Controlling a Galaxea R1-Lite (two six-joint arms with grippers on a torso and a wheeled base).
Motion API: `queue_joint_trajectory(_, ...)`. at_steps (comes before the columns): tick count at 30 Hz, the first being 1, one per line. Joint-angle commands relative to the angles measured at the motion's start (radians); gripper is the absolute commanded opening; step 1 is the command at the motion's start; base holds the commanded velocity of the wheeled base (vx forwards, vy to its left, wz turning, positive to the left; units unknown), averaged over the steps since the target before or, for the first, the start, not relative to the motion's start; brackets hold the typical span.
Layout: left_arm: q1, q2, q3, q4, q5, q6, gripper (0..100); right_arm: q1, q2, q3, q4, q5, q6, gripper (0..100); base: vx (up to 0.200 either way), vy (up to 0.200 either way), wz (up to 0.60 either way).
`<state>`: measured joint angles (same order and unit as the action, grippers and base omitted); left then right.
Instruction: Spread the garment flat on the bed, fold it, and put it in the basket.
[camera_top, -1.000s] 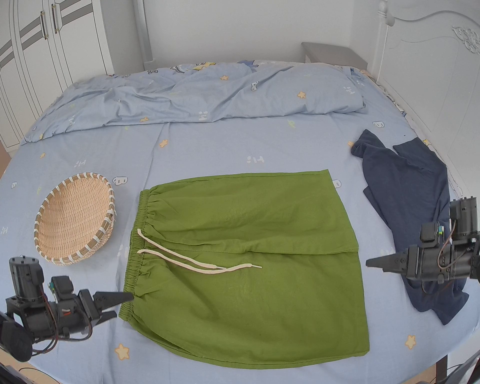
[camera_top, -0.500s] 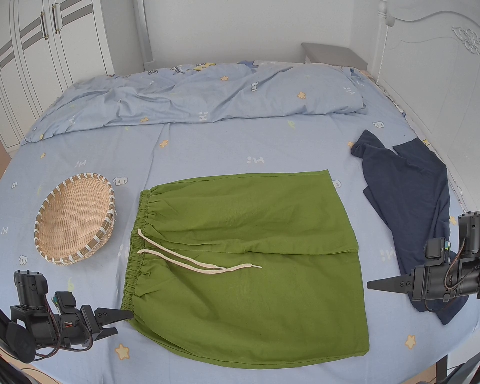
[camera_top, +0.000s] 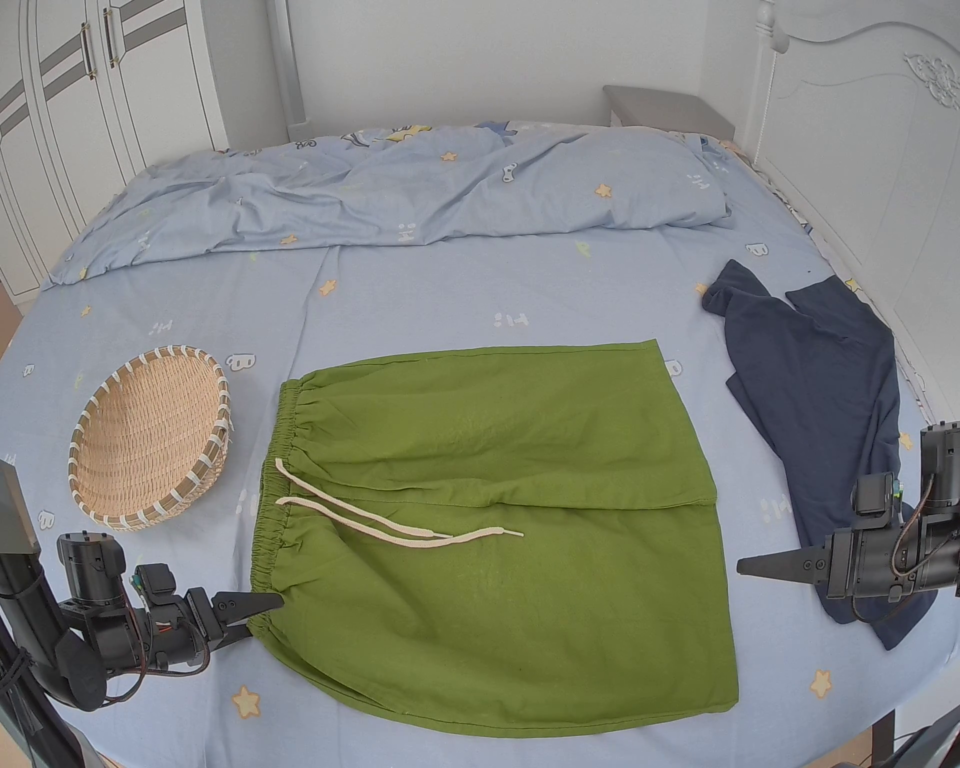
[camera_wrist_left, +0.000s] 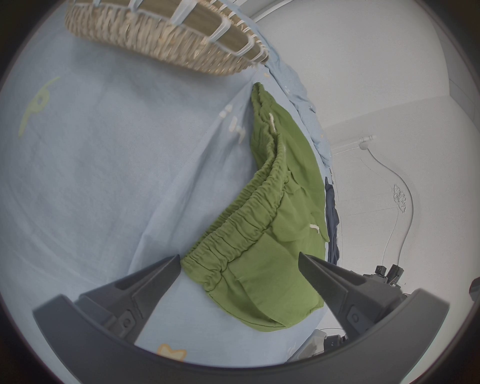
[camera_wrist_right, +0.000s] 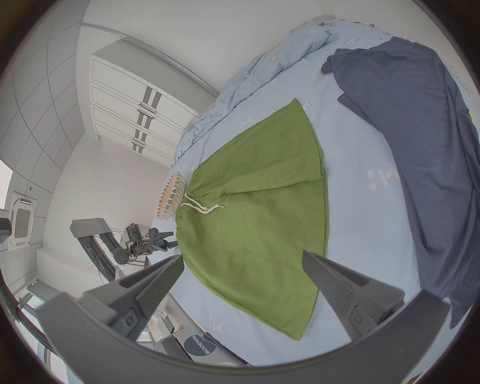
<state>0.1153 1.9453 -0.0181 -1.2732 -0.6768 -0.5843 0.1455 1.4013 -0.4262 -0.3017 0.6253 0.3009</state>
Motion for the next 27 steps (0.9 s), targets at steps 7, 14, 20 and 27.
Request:
queue_joint_trajectory(7, 0.004, 0.069, 0.018, 0.032, 0.0, 0.001, 100, -0.001, 0.005, 0.003, -0.013, 0.001, 0.0, 100, 0.0, 0.0, 0.0)
queue_joint_trajectory(14, 0.01, 0.063, 0.018, 0.041, 0.002, 0.003, 100, -0.001, 0.01, 0.003, -0.013, 0.001, 0.0, 100, 0.0, 0.0, 0.0)
queue_joint_trajectory(20, 0.017, -0.008, 0.018, 0.123, 0.002, 0.009, 100, -0.001, 0.007, 0.003, -0.013, 0.001, 0.0, 100, 0.0, 0.0, 0.0)
queue_joint_trajectory(27, 0.009, -0.057, 0.018, 0.166, 0.0, 0.012, 100, 0.0, 0.005, 0.003, -0.013, 0.001, 0.0, 100, 0.0, 0.0, 0.0)
